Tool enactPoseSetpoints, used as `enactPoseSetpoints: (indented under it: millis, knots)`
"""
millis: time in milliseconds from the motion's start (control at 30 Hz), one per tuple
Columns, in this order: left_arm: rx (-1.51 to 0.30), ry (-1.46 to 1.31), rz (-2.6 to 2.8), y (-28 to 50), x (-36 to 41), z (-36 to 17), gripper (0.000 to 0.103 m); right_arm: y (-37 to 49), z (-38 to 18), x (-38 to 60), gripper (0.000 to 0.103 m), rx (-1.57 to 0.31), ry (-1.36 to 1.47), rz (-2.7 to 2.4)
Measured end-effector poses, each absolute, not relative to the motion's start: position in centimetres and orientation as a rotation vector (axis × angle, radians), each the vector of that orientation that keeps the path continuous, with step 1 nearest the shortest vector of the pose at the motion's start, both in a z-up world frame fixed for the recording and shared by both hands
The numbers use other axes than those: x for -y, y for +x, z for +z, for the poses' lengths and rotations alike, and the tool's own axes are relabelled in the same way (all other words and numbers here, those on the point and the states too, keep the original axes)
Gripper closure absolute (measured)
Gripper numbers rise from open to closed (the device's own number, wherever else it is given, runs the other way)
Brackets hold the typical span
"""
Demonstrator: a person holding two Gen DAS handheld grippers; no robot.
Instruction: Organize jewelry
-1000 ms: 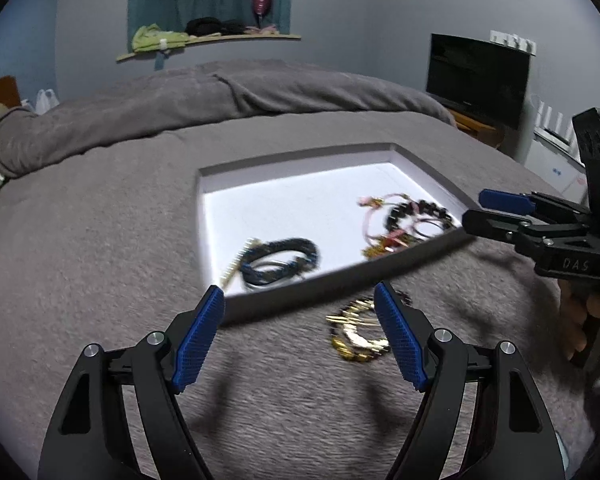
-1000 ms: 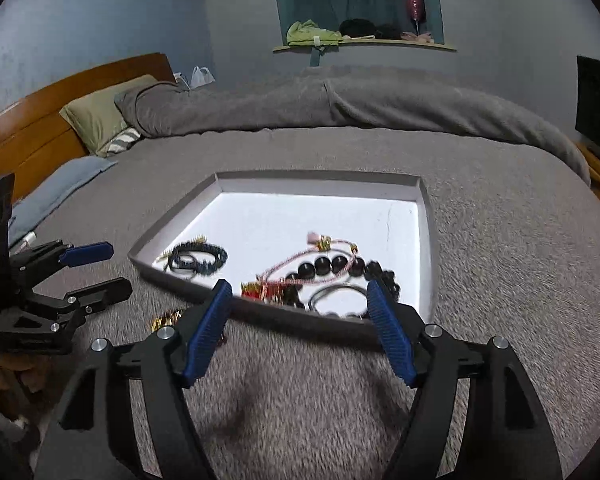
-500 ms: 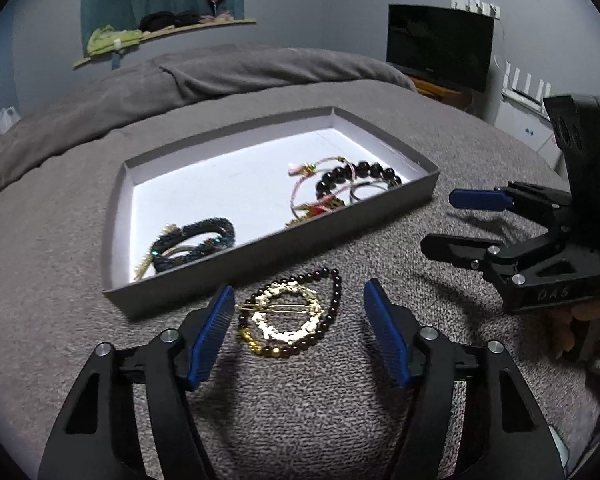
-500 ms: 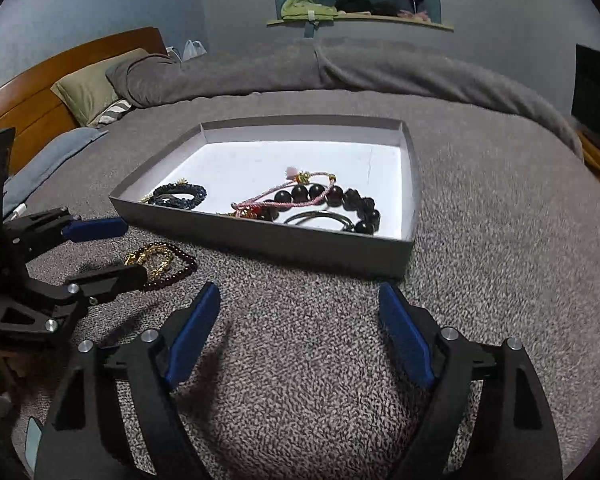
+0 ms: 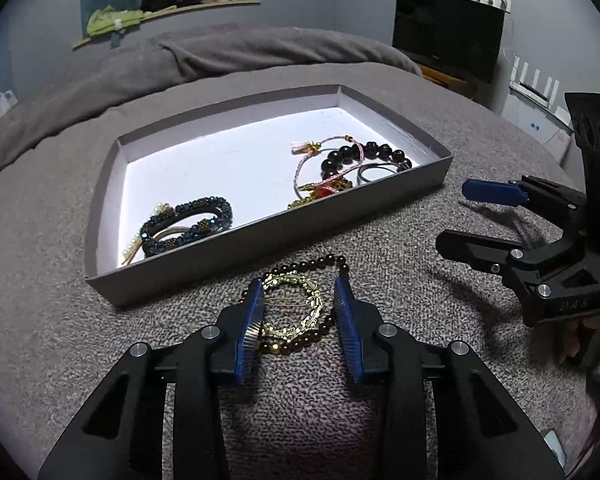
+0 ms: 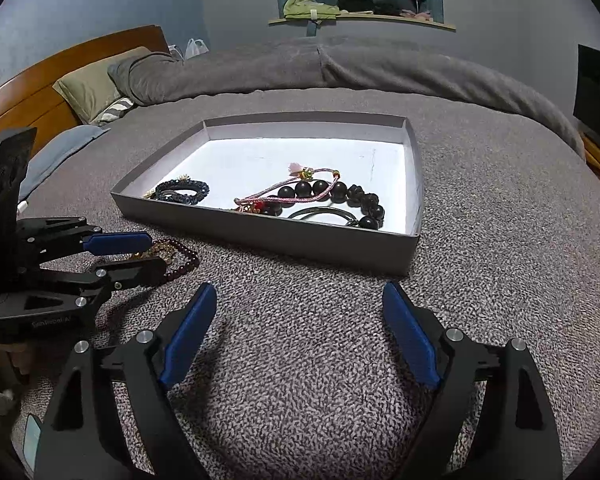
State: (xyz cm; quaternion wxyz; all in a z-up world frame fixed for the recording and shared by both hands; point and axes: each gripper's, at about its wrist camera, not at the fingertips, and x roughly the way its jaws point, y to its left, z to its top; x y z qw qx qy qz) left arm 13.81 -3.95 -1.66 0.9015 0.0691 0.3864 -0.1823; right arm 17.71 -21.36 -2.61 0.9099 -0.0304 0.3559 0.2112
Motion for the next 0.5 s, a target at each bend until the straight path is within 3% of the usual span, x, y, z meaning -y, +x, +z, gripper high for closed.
enactPoseSetpoints:
  millis: [300, 367, 500]
  knots:
    - [-0.793, 0.152, -0.366, 13.73, 3.99, -1.59, 0.064, 17.65, -2.71, 21.17, 0.019, -0.74, -0.069, 0.439]
    - [-0.809, 0.153, -0.362, 13.98, 4.04, -1.86, 0.061, 17.7, -2.74, 21.14, 0.019, -0.741, -0.071, 0.439]
    - [-0.816, 0.157, -0.35, 14.12, 4.07, -2.08, 0.045, 17.8, -2.78, 21.07, 0.019, -0.742, -0.07, 0.441]
